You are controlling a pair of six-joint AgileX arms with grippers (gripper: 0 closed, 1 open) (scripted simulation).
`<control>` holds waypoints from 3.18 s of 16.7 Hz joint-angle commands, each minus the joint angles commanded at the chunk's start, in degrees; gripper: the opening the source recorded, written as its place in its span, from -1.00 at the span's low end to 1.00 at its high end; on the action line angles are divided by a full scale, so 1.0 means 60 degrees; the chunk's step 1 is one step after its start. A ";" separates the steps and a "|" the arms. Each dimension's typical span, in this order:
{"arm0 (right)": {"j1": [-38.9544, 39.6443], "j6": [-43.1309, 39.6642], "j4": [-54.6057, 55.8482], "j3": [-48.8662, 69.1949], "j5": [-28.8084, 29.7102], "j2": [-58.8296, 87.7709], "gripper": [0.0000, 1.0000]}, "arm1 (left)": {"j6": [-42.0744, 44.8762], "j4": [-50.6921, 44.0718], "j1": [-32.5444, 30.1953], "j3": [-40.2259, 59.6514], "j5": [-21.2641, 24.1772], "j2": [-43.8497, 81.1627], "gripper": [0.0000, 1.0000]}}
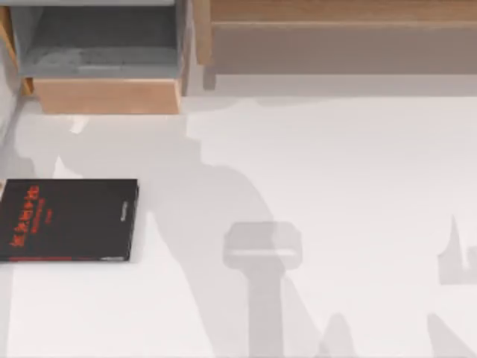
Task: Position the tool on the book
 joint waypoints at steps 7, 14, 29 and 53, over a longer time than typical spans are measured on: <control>0.0000 0.0000 0.0000 0.0000 0.0000 0.0000 1.00 | -0.1669 0.1124 -0.2000 -0.3048 -0.0196 -0.2208 -1.00; 0.0000 0.0000 0.0000 0.0000 0.0000 0.0000 1.00 | -0.2958 0.1567 -0.3481 -0.6072 -0.0863 -0.3256 -1.00; 0.0000 0.0000 0.0000 0.0000 0.0000 0.0000 1.00 | -0.3513 0.1942 -0.3830 -0.7775 -0.1401 -0.3267 -1.00; 0.0000 0.0000 0.0000 0.0000 0.0000 0.0000 1.00 | -0.3504 0.2674 -0.3844 -0.8214 -0.1405 -0.2991 1.00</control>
